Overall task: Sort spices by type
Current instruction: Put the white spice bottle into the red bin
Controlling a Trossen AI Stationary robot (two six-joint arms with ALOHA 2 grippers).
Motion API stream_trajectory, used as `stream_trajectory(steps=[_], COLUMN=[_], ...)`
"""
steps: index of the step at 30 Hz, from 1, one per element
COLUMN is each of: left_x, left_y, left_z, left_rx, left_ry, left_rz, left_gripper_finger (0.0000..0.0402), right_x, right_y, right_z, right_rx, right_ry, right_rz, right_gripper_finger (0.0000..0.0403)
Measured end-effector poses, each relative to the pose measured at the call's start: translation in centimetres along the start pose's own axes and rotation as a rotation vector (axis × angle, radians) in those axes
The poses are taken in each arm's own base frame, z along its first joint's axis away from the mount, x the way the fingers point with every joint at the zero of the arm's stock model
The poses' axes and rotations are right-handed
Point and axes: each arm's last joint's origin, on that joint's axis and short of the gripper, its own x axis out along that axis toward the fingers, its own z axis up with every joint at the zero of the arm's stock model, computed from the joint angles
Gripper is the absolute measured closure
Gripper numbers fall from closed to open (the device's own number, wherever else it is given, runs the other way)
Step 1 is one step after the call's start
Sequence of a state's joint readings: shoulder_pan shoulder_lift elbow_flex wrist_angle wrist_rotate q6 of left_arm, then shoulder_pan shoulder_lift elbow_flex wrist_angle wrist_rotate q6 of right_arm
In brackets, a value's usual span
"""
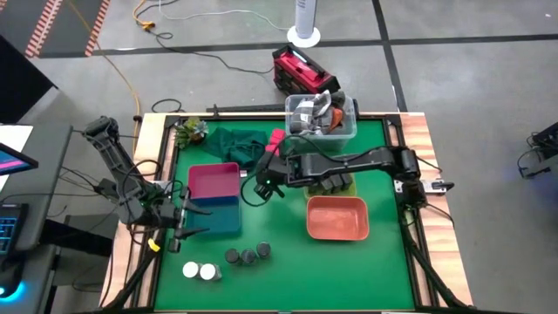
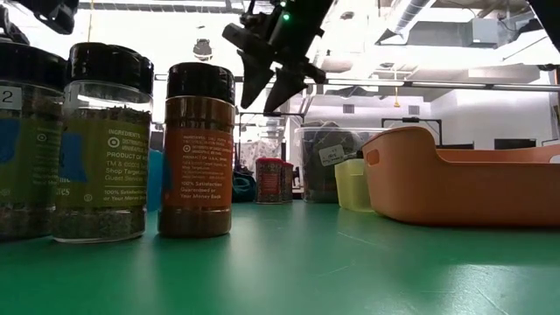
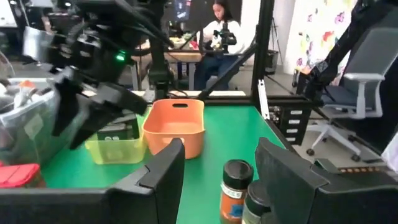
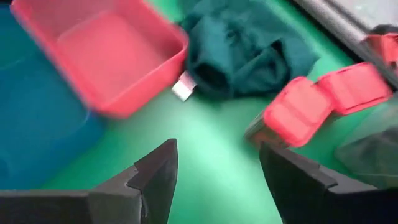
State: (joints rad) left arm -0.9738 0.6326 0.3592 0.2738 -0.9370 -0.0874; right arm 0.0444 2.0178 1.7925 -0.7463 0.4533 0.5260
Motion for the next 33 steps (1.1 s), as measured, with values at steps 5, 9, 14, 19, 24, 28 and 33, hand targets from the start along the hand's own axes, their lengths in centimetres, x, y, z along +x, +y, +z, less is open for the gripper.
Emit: stream_trajectory(steps=[5, 9, 14, 19, 24, 28, 33], left_x=[0.1, 0.2, 0.0, 0.1, 0.0, -0.1, -0.1], left_y=[0.3, 0.5, 1.0, 1.5, 2.7, 4.1, 6.0], left_z=[-0.1, -0.4, -1.2, 0.1, 2.8, 3.7, 4.5], left_rx=[-0.022, -0.058, -0.085, -0.11, -0.117, -0.096, -0.089], left_ry=[0.0, 0.012, 0.039, 0.087, 0.18, 0.265, 0.31], left_rz=[0.05, 0.114, 0.241, 0.305, 0.349, 0.408, 0.553], left_gripper_finger=[0.0214, 0.0203, 0.0186, 0.0185, 0.0184, 0.0184, 0.0184], right_x=[0.0, 0.8, 1.5, 2.7, 2.0, -0.8, -4.5], right_y=[0.3, 0.2, 1.3, 1.7, 1.1, 0.8, -0.6], right_z=[-0.7, -1.5, -3.5, -4.9, -5.7, -4.9, -3.0], right_rx=[-0.03, -0.023, -0.06, -0.109, -0.146, -0.199, -0.224], right_ry=[0.02, 0.028, -0.034, -0.089, -0.12, -0.204, -0.36], right_rz=[0.01, 0.003, -0.056, -0.042, -0.107, -0.075, -0.122], right_gripper_finger=[0.0147, 0.0147, 0.0147, 0.0147, 0.0147, 0.0147, 0.0147])
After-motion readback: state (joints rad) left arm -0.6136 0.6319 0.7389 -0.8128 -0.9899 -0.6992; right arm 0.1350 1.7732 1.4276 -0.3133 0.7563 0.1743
